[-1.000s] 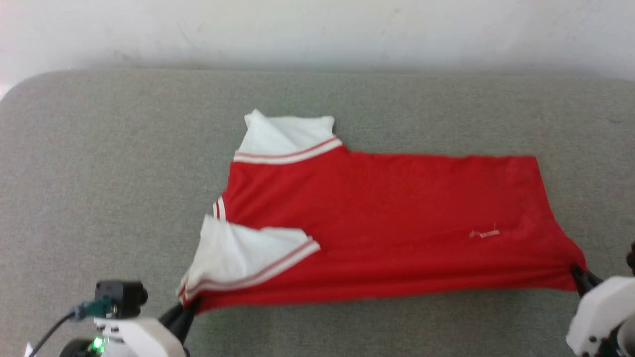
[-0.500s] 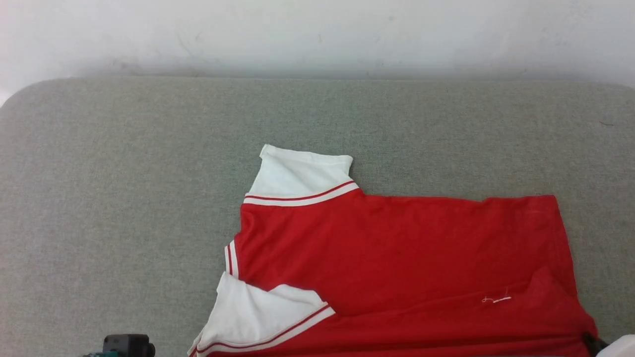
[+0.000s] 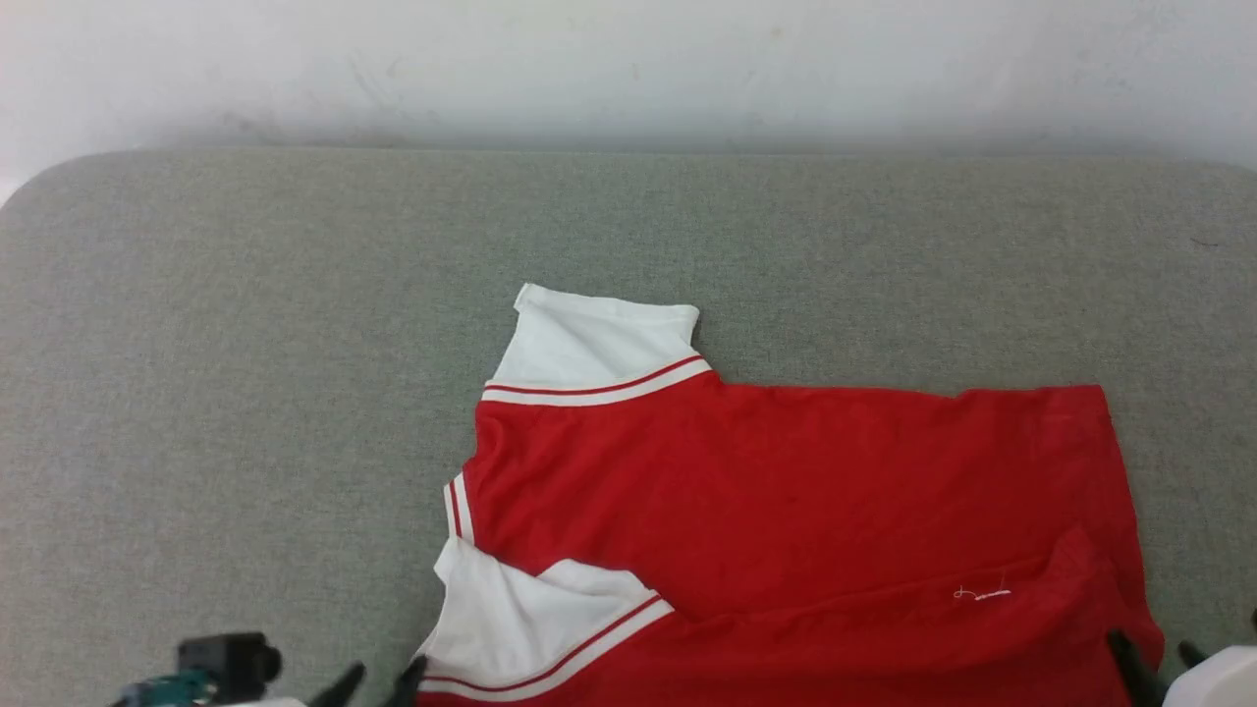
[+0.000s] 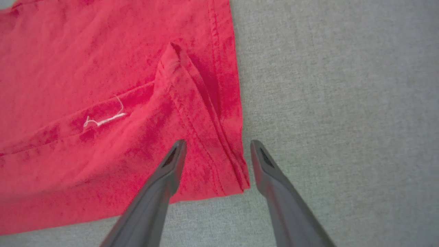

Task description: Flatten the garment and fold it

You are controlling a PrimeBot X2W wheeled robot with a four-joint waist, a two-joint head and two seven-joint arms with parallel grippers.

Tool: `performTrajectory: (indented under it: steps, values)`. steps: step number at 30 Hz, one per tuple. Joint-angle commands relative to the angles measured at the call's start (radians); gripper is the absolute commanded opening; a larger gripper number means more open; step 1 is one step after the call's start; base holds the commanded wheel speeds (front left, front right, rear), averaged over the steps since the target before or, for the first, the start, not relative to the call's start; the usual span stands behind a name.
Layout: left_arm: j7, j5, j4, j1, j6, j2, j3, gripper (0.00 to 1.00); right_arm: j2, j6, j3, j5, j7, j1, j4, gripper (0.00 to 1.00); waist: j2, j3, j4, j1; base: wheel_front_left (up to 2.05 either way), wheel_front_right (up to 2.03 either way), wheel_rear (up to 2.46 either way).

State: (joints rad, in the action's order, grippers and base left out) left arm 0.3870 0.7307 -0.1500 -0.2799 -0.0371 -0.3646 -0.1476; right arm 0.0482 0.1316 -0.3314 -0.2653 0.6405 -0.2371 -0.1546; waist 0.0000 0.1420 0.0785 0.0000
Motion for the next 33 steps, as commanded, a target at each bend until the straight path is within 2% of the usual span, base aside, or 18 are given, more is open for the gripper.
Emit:
performTrajectory:
  steps: [1, 5, 10, 13, 15, 19, 23, 27, 33]
  values:
    - [-0.012, 0.001, -0.012, 0.014, 0.002, -0.002, 0.012, 1.00, 0.002, -0.001, -0.006, -0.007, -0.008, 0.018, -0.012, 1.00, 0.0000, 0.003, -0.002, 0.0000, 0.00, 0.00, 0.00]
    - [-0.100, -0.031, -0.091, 0.043, 0.000, -0.032, 0.085, 1.00, 0.002, -0.001, -0.030, 0.012, -0.097, 0.064, -0.095, 1.00, 0.0000, 0.025, -0.013, 0.0000, 0.00, 0.00, 0.00]
    - [-0.318, -0.161, -0.132, 0.214, -0.031, -0.057, 0.185, 1.00, 0.002, -0.001, 0.001, 0.080, -0.263, 0.151, -0.160, 1.00, 0.0000, 0.081, -0.028, 0.0000, 0.00, 0.00, 0.00]
    - [-0.400, -0.228, -0.100, 0.358, -0.025, -0.069, 0.174, 1.00, 0.002, -0.001, 0.048, 0.095, -0.333, 0.198, -0.161, 1.00, 0.0000, 0.125, -0.035, 0.0000, 0.00, 0.00, 0.00]
    - [-0.421, -0.255, -0.062, 0.464, -0.002, -0.078, 0.141, 1.00, 0.002, -0.001, 0.078, 0.110, -0.364, 0.225, -0.156, 1.00, 0.0000, 0.158, -0.038, 0.0000, 0.00, 0.00, 0.00]
    - [-0.367, -0.283, 0.056, 0.673, 0.082, -0.112, 0.045, 1.00, 0.002, -0.001, 0.116, 0.114, -0.393, 0.265, -0.135, 1.00, 0.0000, 0.222, -0.047, 0.0000, 0.00, 0.00, 0.00]
    - [-0.252, -0.269, 0.170, 0.847, 0.139, -0.135, -0.050, 1.00, 0.002, -0.001, 0.132, 0.128, -0.403, 0.290, -0.123, 1.00, 0.0000, 0.276, -0.063, 0.0000, 0.00, 0.00, 0.00]
    - [-0.099, -0.209, 0.264, 0.957, 0.163, -0.166, -0.153, 1.00, 0.002, -0.001, 0.140, 0.126, -0.409, 0.305, -0.114, 1.00, 0.0000, 0.316, -0.082, 0.0000, 0.00, 0.00, 0.00]
    - [0.081, -0.069, 0.346, 1.042, 0.167, -0.198, -0.267, 1.00, 0.002, -0.001, 0.154, 0.125, -0.408, 0.319, -0.110, 1.00, 0.0000, 0.355, -0.113, 0.0000, 0.00, 0.00, 0.00]
